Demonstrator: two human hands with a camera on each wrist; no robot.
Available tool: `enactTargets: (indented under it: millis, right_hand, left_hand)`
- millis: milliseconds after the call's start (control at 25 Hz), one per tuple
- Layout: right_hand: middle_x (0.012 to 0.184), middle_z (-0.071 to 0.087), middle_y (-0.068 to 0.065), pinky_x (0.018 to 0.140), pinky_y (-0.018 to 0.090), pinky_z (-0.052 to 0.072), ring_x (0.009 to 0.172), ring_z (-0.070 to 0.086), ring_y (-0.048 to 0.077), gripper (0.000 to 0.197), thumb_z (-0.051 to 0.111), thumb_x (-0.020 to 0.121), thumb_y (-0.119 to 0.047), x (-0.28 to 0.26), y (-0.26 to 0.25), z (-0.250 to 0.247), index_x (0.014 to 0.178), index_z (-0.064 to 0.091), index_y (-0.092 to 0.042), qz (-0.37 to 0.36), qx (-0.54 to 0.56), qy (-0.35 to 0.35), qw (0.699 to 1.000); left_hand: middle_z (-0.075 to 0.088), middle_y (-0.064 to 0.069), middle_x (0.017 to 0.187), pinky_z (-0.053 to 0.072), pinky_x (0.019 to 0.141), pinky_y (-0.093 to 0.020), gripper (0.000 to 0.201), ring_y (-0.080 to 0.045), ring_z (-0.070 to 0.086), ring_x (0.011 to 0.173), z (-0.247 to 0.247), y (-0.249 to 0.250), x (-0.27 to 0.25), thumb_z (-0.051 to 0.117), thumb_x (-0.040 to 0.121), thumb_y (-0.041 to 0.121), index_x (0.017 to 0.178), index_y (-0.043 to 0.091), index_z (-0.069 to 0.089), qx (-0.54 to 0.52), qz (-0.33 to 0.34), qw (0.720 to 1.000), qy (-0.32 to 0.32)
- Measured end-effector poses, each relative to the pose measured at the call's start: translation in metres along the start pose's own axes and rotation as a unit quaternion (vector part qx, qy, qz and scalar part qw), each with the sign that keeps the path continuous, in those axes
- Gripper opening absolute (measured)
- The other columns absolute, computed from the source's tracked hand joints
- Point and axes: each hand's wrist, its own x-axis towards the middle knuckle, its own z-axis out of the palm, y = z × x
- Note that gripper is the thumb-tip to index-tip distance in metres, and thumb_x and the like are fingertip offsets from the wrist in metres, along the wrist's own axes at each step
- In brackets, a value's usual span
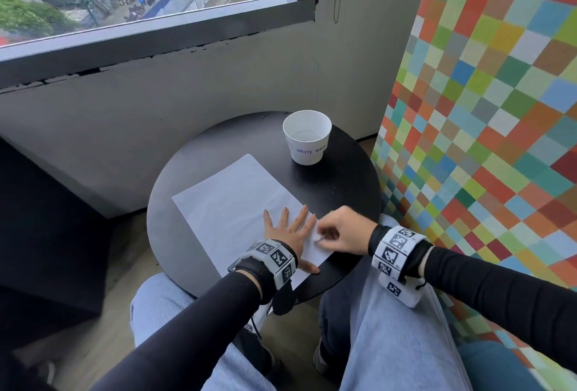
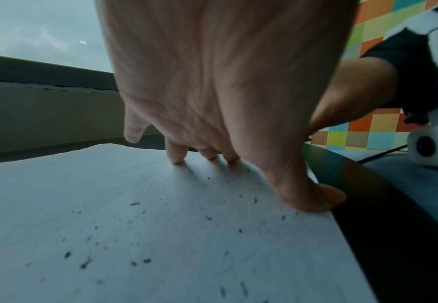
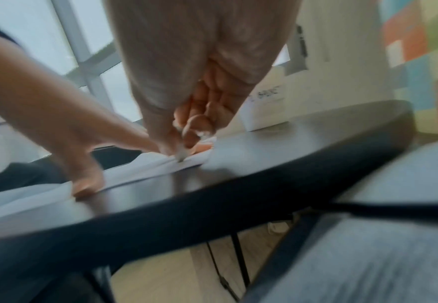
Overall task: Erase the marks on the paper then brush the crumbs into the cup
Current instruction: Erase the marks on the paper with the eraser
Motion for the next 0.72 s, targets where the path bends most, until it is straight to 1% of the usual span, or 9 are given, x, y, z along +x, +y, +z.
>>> enactTargets:
  millis: [80,240,280,360,400,440,560,600,720]
  right_hand:
    - [0.06,0.052,-0.012,0.059,0.011,0.036,0.056,0.046,0.003,0.014,0.072,0.078,-0.023,-0.005,-0.008,0.008,0.071,0.065,-0.013,-0.033,0.015,-0.054,0.998]
    - [0.06,0.049,-0.01,0.06,0.024,0.04,0.057,0.046,0.009,0.02,0.07,0.08,-0.023,0.005,0.006,-0.004,0.067,0.06,-0.012,0.027,-0.029,0.028,0.999]
    - [0.06,0.049,-0.01,0.06,0.024,0.039,0.057,0.046,0.008,0.02,0.07,0.079,-0.023,0.003,0.005,-0.002,0.066,0.059,-0.012,0.022,-0.026,0.024,0.999]
    - [0.06,0.054,-0.008,0.06,0.016,0.036,0.057,0.046,0.005,0.016,0.07,0.079,-0.024,-0.004,-0.005,0.008,0.069,0.063,-0.014,-0.025,0.0,-0.033,0.999]
    - [0.06,0.056,-0.007,0.059,0.013,0.035,0.056,0.046,0.004,0.015,0.071,0.079,-0.025,-0.007,-0.007,0.009,0.071,0.064,-0.014,-0.033,0.006,-0.059,0.998]
    - [0.059,0.056,-0.005,0.058,0.013,0.035,0.056,0.046,0.005,0.016,0.072,0.078,-0.025,-0.005,-0.004,0.006,0.071,0.064,-0.013,-0.025,0.001,-0.058,0.998]
    - [0.058,0.049,-0.008,0.06,0.022,0.037,0.055,0.046,0.01,0.02,0.07,0.078,-0.022,0.005,0.006,-0.005,0.066,0.059,-0.011,0.027,-0.031,0.029,0.999]
    - [0.058,0.048,-0.009,0.06,0.022,0.037,0.055,0.045,0.01,0.02,0.07,0.078,-0.021,0.005,0.005,-0.003,0.065,0.059,-0.011,0.025,-0.033,0.031,0.999]
    - [0.059,0.055,-0.007,0.06,0.015,0.036,0.056,0.045,0.005,0.015,0.071,0.077,-0.022,-0.001,-0.007,0.01,0.069,0.063,-0.012,-0.027,-0.008,-0.045,0.999]
  left_hand:
    - [-0.027,0.003,0.161,-0.002,0.112,-0.07,0.116,-0.036,-0.014,0.15,0.001,0.0,0.0,0.05,0.08,0.079,0.154,0.025,-0.021,0.0,0.0,1.0,0.004]
    - [-0.027,0.004,0.162,-0.003,0.112,-0.07,0.115,-0.035,-0.014,0.15,0.001,0.0,0.0,0.05,0.08,0.079,0.154,0.026,-0.022,-0.002,0.001,1.0,0.005]
    - [-0.027,0.003,0.162,-0.003,0.112,-0.07,0.115,-0.035,-0.014,0.15,0.001,0.0,0.0,0.05,0.08,0.079,0.154,0.026,-0.021,-0.003,0.001,1.0,0.003]
    - [-0.027,0.003,0.161,-0.002,0.112,-0.07,0.116,-0.036,-0.014,0.15,0.001,0.0,0.0,0.05,0.08,0.079,0.154,0.025,-0.021,-0.003,0.0,1.0,0.001]
    - [-0.027,0.003,0.161,-0.002,0.112,-0.07,0.116,-0.036,-0.014,0.15,0.002,0.0,0.001,0.051,0.08,0.078,0.154,0.024,-0.02,-0.004,0.0,1.0,0.002]
    - [-0.027,0.003,0.162,-0.002,0.112,-0.07,0.116,-0.036,-0.014,0.15,0.001,0.0,0.001,0.051,0.08,0.078,0.154,0.024,-0.02,-0.003,0.001,1.0,0.004]
    - [-0.027,0.003,0.162,-0.003,0.112,-0.07,0.115,-0.035,-0.014,0.15,0.002,0.0,0.001,0.05,0.081,0.078,0.154,0.025,-0.021,-0.005,0.003,1.0,0.006]
    - [-0.027,0.003,0.162,-0.003,0.112,-0.07,0.115,-0.035,-0.014,0.15,0.002,0.0,0.001,0.051,0.081,0.078,0.154,0.025,-0.021,-0.006,0.002,1.0,0.005]
    - [-0.026,0.003,0.162,-0.001,0.113,-0.07,0.117,-0.036,-0.013,0.15,0.001,0.001,0.001,0.052,0.08,0.078,0.155,0.024,-0.02,-0.002,0.0,1.0,0.003]
